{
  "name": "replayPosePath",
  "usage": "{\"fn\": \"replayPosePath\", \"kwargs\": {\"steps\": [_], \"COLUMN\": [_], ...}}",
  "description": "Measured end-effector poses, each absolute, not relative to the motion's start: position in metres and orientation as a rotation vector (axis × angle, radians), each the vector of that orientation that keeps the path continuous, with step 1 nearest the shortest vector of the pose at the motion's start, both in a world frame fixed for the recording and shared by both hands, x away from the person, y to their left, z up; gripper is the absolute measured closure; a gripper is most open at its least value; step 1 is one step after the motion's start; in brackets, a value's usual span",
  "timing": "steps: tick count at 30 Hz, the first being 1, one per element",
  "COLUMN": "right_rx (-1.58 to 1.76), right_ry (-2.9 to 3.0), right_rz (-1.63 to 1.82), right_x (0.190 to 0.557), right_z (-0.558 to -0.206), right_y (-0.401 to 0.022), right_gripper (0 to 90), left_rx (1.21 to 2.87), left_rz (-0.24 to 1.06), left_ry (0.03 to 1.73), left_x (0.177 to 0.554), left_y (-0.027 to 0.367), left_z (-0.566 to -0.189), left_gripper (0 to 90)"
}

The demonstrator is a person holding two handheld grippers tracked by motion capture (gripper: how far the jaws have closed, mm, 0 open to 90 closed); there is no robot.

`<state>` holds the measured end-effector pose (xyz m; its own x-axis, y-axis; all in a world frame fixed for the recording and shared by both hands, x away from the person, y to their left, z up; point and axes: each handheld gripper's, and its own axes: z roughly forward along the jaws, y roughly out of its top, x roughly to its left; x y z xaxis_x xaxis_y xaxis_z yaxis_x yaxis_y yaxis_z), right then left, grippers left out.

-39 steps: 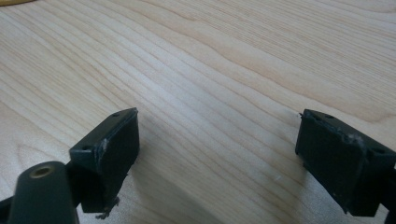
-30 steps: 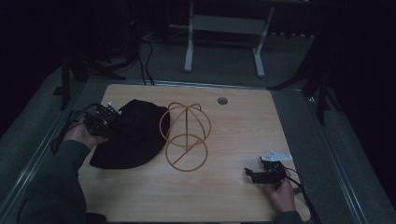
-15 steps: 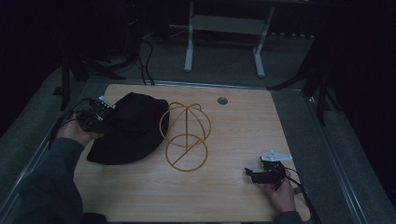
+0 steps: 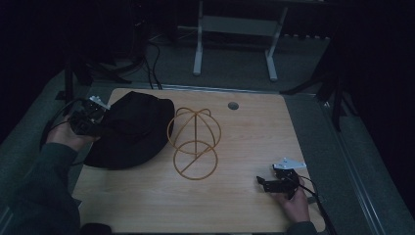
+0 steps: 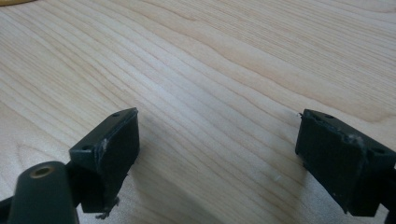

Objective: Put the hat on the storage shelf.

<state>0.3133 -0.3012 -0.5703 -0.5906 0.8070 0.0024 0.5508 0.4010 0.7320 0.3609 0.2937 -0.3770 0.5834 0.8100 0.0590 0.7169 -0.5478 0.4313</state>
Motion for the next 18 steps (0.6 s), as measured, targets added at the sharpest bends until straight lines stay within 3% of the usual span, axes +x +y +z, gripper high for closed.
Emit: {"fn": "replayPosePath", "kwargs": {"steps": [18], "right_rx": [1.174], "right_ry": [2.31], "right_rz": [1.008], "right_x": [0.313], "right_z": [-0.57], "right_y": [-0.301], "right_gripper": [13.5], "left_rx": [2.36], "left_rz": [0.419], "left_ry": [1.238], "left_x": [0.359], "left_y": [0.305], "left_z": [-0.359], "left_gripper": [88.2]}}
